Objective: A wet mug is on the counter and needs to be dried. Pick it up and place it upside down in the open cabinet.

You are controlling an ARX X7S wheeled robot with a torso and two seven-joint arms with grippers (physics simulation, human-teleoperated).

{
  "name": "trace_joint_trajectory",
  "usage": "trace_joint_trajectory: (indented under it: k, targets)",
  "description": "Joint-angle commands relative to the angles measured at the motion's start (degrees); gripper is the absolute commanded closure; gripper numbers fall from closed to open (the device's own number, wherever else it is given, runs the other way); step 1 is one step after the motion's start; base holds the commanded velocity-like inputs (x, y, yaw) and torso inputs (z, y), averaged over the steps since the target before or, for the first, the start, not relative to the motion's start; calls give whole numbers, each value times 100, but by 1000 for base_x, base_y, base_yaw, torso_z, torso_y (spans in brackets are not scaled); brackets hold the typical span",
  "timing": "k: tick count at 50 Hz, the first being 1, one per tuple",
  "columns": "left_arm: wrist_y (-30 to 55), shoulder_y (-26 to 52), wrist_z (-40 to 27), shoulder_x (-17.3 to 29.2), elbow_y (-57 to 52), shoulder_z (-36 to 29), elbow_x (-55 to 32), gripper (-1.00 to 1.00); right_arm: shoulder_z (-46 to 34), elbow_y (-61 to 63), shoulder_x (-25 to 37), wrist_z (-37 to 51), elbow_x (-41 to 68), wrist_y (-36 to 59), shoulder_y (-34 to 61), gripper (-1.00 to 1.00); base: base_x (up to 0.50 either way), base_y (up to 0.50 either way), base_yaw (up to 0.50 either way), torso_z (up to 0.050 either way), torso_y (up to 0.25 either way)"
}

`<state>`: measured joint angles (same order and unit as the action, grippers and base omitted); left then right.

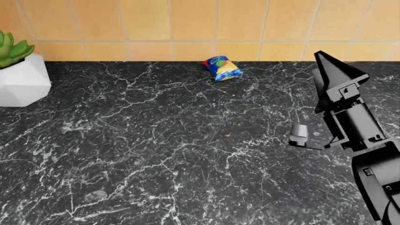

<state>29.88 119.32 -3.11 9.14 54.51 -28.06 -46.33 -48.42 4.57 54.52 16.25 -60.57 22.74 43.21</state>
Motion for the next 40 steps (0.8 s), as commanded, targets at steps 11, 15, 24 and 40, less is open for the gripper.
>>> trace_joint_trajectory:
  k: [11, 15, 24, 40]
  targets:
    - [-481, -78, 447, -464, 2047, 2198, 3759, 100, -19, -13, -26, 171, 57, -28, -186, -100, 2, 2, 6, 0, 0]
    - [-353, -187, 522, -503, 2047, 2460, 4153, 100, -25, 32, -14, 162, 48, -29, -207, -100, 3, 4, 6, 0, 0]
    - [-308, -479, 564, -556, 2047, 2658, 4531, 100, -34, 47, -22, 176, 52, -43, -238, -100, 1, 4, 6, 0, 0]
    - [-429, -869, 542, -631, 2047, 2776, 4607, 100, -76, -50, -54, 177, 65, -139, -218, -100, 6, 4, 5, 0, 0]
